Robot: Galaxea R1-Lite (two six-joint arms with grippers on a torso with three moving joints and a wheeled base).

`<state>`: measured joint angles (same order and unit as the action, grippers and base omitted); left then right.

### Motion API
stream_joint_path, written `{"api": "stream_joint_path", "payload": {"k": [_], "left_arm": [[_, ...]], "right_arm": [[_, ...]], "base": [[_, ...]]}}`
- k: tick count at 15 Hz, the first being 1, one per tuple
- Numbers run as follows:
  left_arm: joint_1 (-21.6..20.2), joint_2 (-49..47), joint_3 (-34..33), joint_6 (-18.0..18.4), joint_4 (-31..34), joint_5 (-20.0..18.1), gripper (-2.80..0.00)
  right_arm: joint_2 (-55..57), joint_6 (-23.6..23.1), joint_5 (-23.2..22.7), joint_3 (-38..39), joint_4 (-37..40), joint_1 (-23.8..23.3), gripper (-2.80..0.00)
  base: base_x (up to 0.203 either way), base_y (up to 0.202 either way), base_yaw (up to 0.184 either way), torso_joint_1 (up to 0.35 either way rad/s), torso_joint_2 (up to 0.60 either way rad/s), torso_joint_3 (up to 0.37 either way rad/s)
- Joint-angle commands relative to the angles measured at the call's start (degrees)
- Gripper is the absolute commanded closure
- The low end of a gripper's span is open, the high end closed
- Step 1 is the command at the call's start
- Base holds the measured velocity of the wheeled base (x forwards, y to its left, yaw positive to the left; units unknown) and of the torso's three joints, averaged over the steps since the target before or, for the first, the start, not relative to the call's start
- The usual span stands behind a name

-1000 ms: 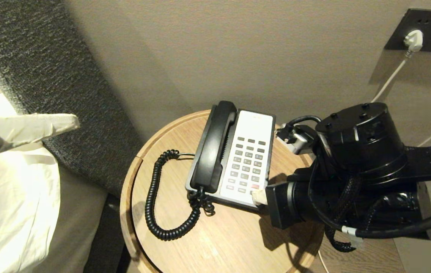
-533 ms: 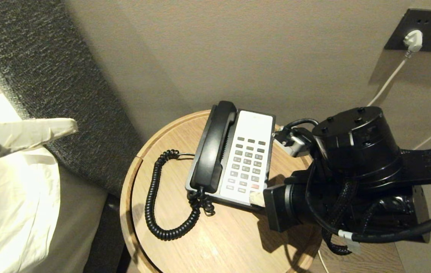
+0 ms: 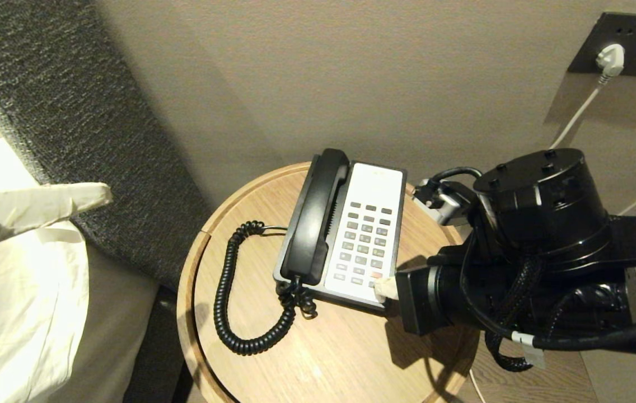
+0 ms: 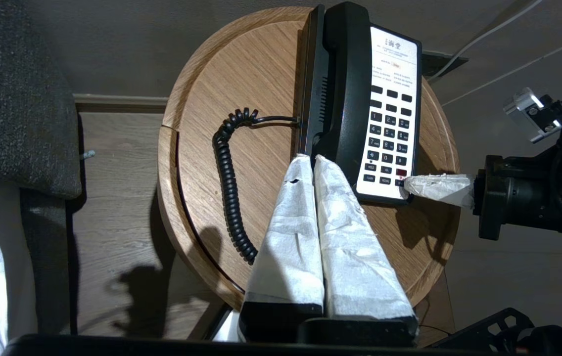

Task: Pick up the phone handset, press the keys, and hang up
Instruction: End the call using the dial pad

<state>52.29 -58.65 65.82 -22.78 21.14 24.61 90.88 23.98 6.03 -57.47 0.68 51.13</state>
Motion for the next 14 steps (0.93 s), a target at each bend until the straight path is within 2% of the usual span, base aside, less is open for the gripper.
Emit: {"api": "stream_joint_path", "payload": {"k": [1, 14], "left_arm": [[0.01, 0.04, -0.07, -0.16, 0.13, 0.17, 0.00], [0.01, 1.00, -1.31, -0.16, 0.04, 0.08, 0.00]], "right_arm": [[0.08, 0.11, 0.03, -0.01, -0.06, 0.03, 0.00], [0.71, 0.02, 0.12, 0.43, -0.18, 0.03, 0.00]], "base": [[0.000, 0.000, 0.000, 0.000, 0.00, 0.000], [0.000, 0.000, 0.000, 0.000, 0.00, 0.000]]}}
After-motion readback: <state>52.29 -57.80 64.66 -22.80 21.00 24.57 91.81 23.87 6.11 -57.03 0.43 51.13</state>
